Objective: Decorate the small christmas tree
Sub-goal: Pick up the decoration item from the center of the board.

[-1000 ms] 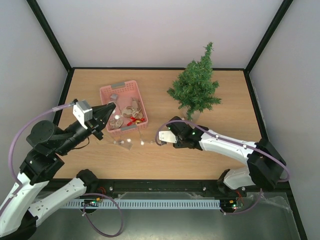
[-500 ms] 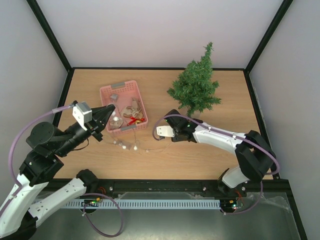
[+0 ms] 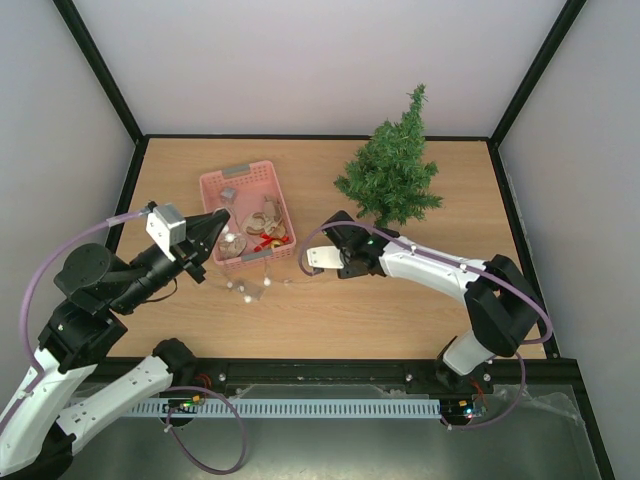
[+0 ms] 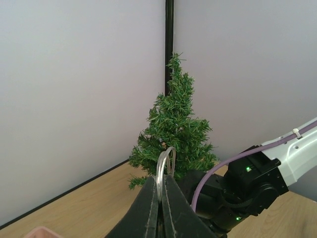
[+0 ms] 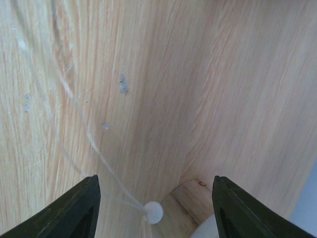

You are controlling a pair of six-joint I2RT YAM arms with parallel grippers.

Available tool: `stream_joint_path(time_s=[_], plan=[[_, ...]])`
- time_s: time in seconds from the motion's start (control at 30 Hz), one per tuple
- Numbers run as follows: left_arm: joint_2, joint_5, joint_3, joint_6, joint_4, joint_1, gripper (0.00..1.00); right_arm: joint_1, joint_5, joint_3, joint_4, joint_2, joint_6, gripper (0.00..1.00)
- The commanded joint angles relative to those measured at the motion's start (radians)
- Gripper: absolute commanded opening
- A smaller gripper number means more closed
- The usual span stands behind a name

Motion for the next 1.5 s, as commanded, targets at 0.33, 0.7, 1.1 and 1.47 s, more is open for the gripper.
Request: stream_joint_path(time_s=[0.33,0.7,1.1,1.47], plan=[[0.000,-0.003,0.020,0.001,0.001,0.002,0.02,-0.002,0.043,-0.058,-0.037,0.018,-0.029,0.65],[-0.009,-0.007,0.031,0.003,-0.007,0.002,0.02,-0.008,0.082,-0.087,0.067,0.081,-0.057,0.62],[-0.031,-0.050,0.038,0.004,-0.036,0.002,0.02,-0.017,0.100,-0.041,0.032,-0.003,0.044,0.02],[-0.021,-0.100,0.044,-0.064,-0.084,0.002,0.02,0.016,0.015,0.158,-0.124,-0.348,0.399,0.02]])
